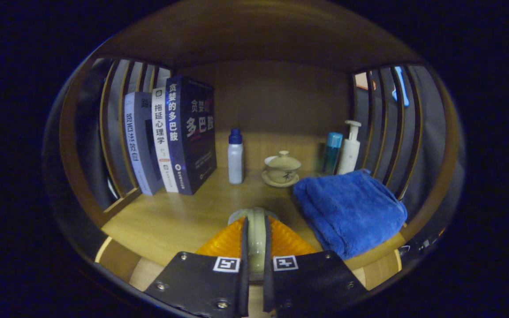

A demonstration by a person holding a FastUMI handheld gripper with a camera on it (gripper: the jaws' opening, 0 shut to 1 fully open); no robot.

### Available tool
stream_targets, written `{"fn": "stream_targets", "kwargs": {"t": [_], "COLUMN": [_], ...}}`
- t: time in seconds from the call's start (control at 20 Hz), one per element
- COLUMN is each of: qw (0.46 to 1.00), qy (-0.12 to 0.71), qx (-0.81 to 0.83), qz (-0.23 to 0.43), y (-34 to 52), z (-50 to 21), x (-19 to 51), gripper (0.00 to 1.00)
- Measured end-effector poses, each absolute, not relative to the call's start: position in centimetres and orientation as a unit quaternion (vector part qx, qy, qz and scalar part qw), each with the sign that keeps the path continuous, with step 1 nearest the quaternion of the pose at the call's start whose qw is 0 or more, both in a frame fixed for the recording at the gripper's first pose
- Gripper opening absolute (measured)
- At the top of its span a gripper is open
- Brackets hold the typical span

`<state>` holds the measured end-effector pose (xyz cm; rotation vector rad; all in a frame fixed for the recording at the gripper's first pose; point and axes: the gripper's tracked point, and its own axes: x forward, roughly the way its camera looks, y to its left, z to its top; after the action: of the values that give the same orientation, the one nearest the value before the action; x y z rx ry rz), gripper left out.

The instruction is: Pull open the drawer, take out the items inside it, and place them on the countertop above the cabinet.

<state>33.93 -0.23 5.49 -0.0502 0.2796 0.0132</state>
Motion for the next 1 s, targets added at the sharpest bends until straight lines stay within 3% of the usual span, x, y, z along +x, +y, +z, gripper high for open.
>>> {"fn": "stream_targets", "kwargs": {"t": [0.6, 1.0], "qw": [0.992, 0.997], "qy": [0.123, 0.068], "qx": [-0.018, -0.047], "qz": [0.013, -0.011], "y": [-0.7, -1.9], "z": [5.5, 12.3], "x": [36.5, 26.3], "gripper": [0.2, 0.83]}}
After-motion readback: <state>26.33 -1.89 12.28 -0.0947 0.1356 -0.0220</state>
